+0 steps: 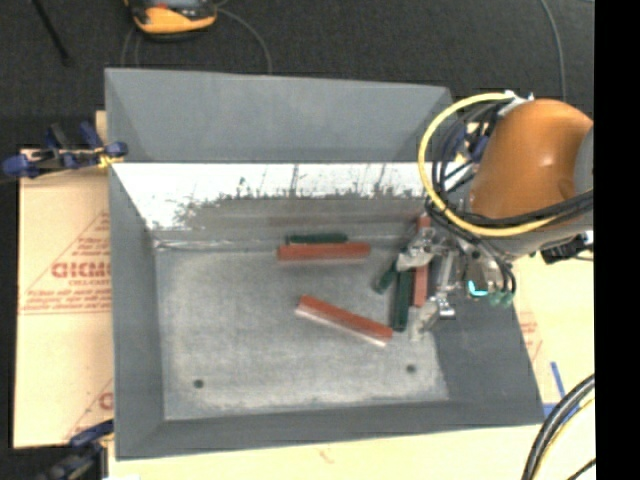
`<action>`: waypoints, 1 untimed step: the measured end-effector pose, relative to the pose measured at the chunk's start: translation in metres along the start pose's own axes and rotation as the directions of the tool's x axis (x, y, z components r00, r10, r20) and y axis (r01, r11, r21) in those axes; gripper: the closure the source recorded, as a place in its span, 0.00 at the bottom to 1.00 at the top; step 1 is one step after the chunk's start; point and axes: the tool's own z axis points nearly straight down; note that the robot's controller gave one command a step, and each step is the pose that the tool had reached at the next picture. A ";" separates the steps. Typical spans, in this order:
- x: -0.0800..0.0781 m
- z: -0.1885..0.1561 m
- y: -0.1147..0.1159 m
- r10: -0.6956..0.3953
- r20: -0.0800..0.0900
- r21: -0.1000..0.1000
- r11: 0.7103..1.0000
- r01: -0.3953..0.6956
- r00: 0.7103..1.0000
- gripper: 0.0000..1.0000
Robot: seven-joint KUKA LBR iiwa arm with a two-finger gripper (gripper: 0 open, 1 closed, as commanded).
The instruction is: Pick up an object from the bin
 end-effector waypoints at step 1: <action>-0.002 -0.004 0.000 -0.004 0.007 0.001 1.000 0.004 1.000 1.00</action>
Offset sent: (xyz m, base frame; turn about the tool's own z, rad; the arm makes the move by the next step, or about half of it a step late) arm 0.0000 0.0000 0.0000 0.0000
